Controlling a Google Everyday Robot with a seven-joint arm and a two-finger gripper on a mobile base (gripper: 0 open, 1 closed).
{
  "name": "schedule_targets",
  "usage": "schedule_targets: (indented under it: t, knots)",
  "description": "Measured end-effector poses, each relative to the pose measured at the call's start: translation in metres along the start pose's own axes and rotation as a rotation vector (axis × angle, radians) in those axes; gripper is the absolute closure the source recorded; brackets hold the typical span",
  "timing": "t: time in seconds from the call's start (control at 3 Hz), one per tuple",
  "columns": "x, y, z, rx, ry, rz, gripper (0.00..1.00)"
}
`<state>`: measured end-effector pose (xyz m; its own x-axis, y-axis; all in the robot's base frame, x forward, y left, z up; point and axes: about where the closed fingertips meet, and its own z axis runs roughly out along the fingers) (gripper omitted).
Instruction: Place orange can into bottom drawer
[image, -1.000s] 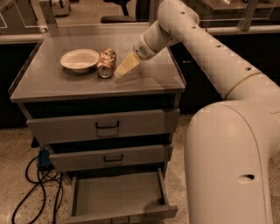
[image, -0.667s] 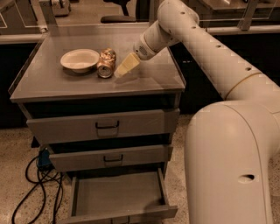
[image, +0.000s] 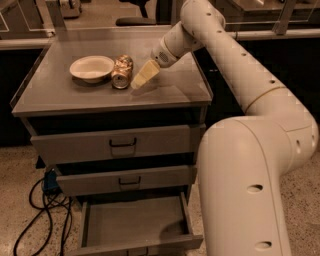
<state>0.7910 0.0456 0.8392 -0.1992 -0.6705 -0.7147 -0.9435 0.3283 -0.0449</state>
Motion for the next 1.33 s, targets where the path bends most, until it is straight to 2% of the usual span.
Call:
schedule_targets:
  t: [0.33,0.67,1.33]
  knots:
    - [-0.02,-0.004,0.017,-0.017,0.007,-0.084,0.0]
    - [-0.06,-0.003,0.027,0.004,0.03,-0.203,0.0]
    - [-0.057,-0.001,0.032,-0.015,0.029,-0.207,0.0]
